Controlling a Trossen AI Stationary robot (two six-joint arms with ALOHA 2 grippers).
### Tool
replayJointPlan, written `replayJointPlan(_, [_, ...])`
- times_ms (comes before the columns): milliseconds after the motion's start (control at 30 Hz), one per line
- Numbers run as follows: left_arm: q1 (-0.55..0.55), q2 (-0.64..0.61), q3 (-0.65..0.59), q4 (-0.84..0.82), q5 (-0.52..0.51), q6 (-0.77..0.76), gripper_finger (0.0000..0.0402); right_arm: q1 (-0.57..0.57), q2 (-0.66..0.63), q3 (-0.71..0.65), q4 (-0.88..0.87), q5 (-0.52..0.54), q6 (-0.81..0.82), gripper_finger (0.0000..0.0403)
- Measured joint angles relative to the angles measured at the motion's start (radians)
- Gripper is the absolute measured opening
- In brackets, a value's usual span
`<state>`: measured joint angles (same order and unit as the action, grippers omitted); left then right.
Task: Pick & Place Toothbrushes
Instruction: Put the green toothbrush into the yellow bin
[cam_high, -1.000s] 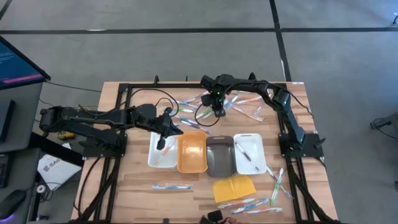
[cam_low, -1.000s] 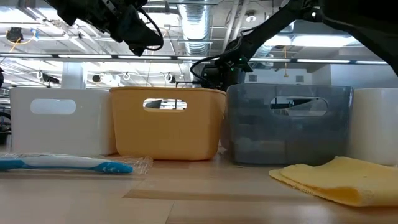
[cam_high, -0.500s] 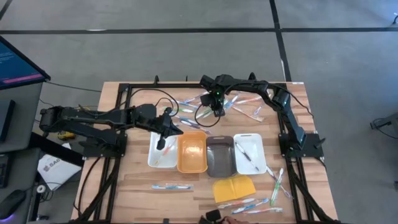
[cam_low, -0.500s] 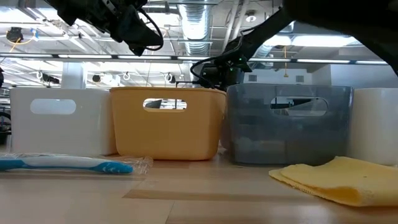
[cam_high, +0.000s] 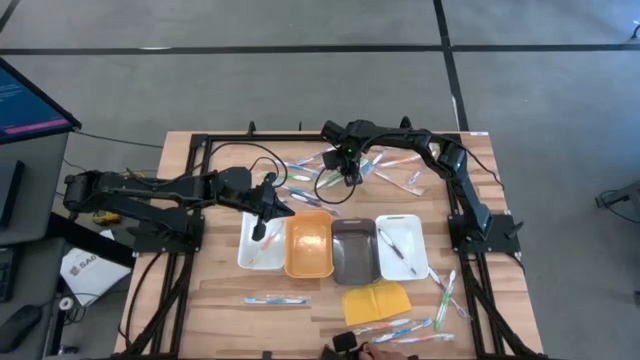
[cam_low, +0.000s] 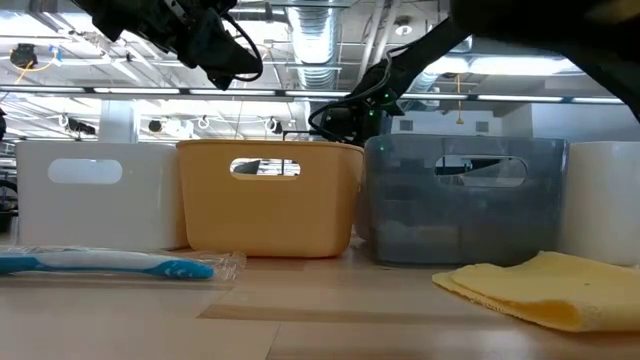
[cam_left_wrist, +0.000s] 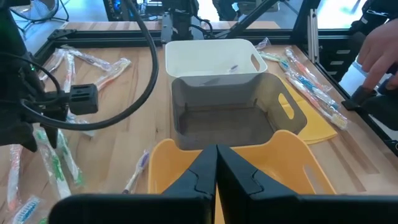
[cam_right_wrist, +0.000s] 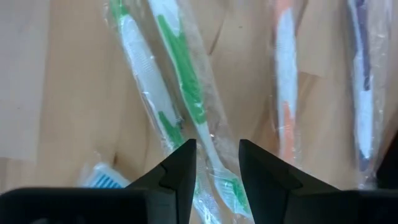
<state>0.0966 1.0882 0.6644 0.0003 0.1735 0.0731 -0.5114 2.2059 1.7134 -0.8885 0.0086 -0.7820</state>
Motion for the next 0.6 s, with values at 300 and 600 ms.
replayJointPlan(300, [0.0, 0.0, -0.008, 0.005, 0.0, -0.001, 0.0002, -0.023, -0.021, 0.0, -0.057, 0.003, 0.031, 0.0115])
replayJointPlan(600, [0.0, 0.0, -0.008, 0.007, 0.0, -0.001, 0.0002, 0.007, -0.039, 0.0, -0.131, -0.056, 0.049, 0.0115])
